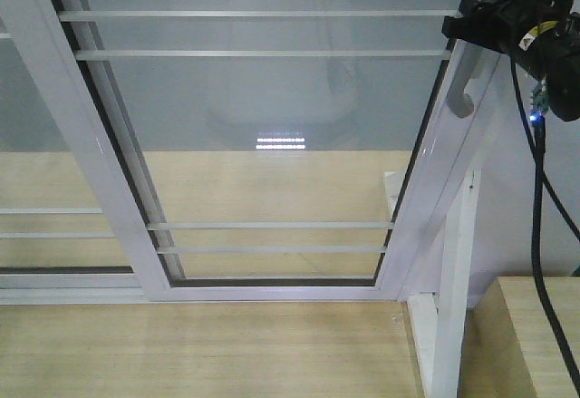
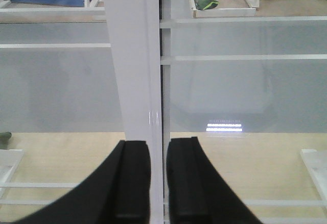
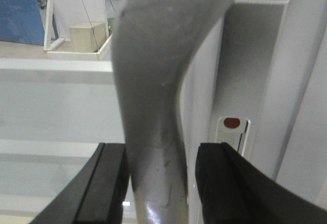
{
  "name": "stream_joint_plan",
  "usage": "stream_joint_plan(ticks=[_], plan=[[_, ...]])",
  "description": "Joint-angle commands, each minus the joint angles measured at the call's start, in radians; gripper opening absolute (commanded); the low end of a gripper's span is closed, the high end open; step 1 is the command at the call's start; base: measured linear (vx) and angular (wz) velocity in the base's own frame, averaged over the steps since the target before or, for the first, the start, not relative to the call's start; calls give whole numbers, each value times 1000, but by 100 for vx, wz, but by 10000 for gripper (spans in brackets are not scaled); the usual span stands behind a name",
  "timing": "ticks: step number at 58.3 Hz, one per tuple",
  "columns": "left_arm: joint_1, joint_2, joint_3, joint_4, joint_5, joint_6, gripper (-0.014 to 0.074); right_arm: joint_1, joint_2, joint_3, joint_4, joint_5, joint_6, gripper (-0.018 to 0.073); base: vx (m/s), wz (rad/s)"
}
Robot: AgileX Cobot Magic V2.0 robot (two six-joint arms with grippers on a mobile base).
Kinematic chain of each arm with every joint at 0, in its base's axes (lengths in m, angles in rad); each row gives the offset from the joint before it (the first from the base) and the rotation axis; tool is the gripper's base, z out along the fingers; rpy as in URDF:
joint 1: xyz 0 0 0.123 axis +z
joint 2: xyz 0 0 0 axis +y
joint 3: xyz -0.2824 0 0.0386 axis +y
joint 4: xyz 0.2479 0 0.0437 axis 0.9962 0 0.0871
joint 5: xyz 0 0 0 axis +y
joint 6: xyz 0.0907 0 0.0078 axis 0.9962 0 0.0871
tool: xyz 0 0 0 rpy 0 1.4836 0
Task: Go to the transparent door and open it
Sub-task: 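Close the right gripper around the silver vertical door handle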
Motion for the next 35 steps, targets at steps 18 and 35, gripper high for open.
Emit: stream_joint_plan(ticks=[18,35], plan=[[-4,-3,-26,-1,-86,-1,273,-2,-36,-43,-47,-36,36,312,0,0],[-4,-3,-26,-1,-86,-1,273,10,-36,-43,-86,-35,81,278,0,0]])
